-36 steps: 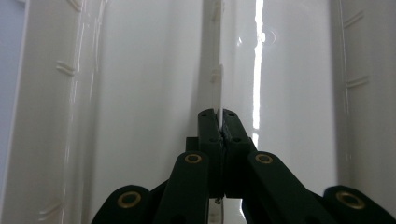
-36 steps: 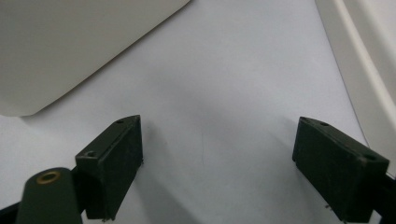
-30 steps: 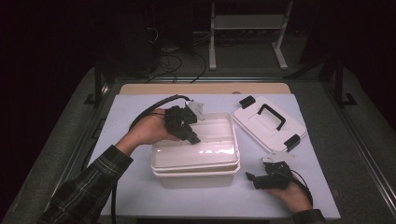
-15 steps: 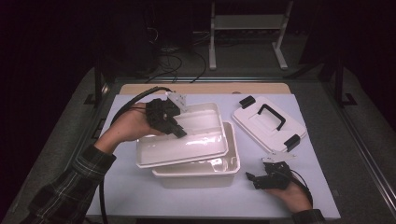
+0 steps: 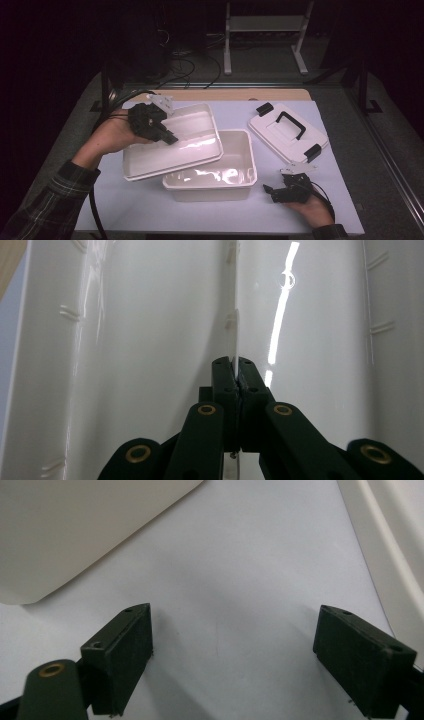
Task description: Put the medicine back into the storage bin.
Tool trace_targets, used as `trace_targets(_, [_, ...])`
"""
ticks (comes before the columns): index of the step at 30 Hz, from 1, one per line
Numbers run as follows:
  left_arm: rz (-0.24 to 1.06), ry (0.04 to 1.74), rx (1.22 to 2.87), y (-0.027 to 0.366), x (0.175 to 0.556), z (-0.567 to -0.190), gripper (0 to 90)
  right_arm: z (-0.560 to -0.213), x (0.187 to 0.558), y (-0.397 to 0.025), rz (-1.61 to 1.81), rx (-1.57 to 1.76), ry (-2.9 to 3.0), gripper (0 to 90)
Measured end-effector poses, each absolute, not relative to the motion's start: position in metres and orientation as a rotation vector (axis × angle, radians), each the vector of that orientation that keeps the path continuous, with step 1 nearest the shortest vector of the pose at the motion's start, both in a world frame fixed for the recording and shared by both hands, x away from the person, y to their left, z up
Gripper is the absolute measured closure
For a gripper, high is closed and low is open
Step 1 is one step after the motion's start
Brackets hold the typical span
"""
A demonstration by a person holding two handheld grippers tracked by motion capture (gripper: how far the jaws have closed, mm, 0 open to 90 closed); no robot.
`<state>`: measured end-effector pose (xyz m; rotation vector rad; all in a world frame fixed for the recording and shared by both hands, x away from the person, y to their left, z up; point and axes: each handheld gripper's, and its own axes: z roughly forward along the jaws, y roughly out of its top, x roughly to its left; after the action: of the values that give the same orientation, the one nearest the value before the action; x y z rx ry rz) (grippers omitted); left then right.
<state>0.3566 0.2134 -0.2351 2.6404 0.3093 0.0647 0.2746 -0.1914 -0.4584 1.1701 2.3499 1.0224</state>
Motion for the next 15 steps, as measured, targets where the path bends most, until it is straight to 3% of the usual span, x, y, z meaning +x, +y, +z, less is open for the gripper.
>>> trace_targets(15, [0.079,0.487,2.602,0.278,0.346,-0.242,89.0,-0.458,0.275,-0.191,1.024,1.172,2.35,15.4])
